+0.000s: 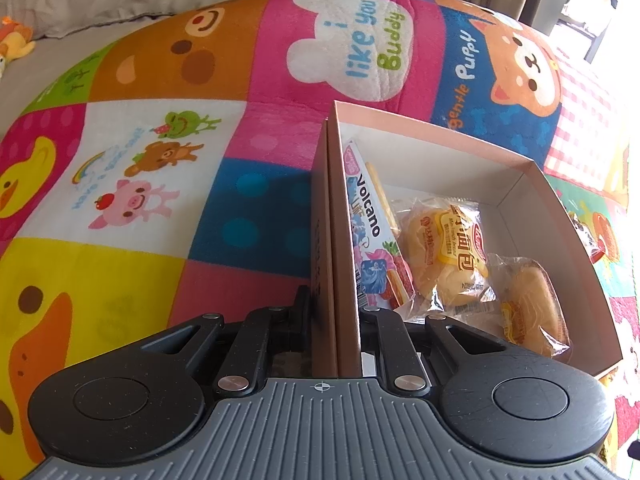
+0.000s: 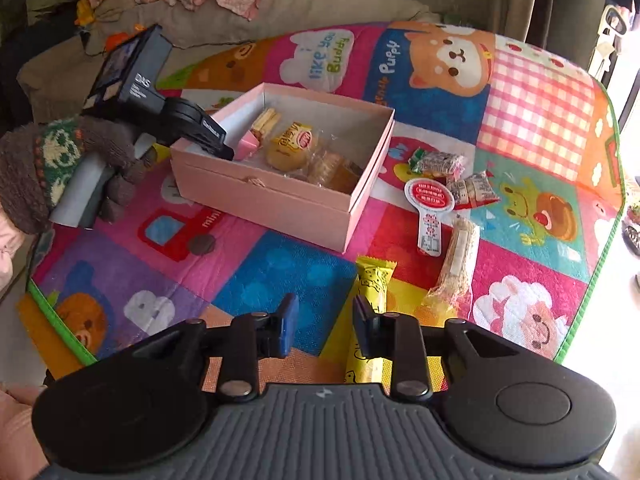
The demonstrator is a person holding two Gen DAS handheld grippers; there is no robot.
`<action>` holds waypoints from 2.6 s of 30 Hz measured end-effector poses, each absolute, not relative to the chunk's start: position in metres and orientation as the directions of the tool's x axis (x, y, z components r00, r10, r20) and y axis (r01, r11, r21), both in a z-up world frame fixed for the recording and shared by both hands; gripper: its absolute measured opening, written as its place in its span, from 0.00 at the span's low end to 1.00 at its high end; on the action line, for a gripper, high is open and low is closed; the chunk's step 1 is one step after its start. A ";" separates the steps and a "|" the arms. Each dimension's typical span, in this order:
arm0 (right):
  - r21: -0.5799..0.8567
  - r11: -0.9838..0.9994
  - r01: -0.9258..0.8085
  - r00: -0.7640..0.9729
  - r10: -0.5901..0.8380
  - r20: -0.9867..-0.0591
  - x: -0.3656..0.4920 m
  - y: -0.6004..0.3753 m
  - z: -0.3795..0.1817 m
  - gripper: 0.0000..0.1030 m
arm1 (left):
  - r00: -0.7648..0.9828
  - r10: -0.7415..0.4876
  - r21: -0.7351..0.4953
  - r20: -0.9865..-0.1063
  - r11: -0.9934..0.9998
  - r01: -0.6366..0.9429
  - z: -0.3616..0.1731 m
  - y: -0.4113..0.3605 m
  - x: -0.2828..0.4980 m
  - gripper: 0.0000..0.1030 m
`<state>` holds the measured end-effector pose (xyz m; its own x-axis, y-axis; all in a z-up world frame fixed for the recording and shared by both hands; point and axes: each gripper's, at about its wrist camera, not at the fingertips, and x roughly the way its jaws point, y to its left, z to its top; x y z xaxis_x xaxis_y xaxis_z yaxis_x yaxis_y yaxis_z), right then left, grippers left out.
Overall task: Organize objects
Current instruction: 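Grasp the yellow cheese stick with the right gripper and place it in the box, then reach the right gripper toward the small wrapped sweets and grasp them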
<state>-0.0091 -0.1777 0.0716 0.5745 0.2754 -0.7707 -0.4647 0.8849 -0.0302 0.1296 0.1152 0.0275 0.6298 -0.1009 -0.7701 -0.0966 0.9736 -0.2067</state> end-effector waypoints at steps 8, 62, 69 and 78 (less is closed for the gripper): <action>0.036 0.934 -0.355 0.521 0.230 -0.822 0.031 -0.199 0.029 0.36 | 0.630 -0.104 -0.202 -0.769 0.975 -0.086 0.027 0.115 0.129 0.16; 0.113 0.976 -0.184 0.659 0.209 -0.723 0.250 -0.219 0.061 0.71 | 0.632 -0.133 -0.224 -0.763 0.972 -0.067 0.026 0.119 0.129 0.18; 0.148 0.978 -0.147 0.551 0.206 -0.809 0.320 -0.202 0.017 0.78 | 0.628 -0.134 -0.224 -0.767 0.972 -0.067 0.026 0.119 0.129 0.17; 0.084 0.963 -0.256 0.533 0.213 -0.819 0.275 -0.201 0.017 0.40 | 0.637 -0.137 -0.238 -0.759 0.968 -0.075 0.025 0.121 0.127 0.18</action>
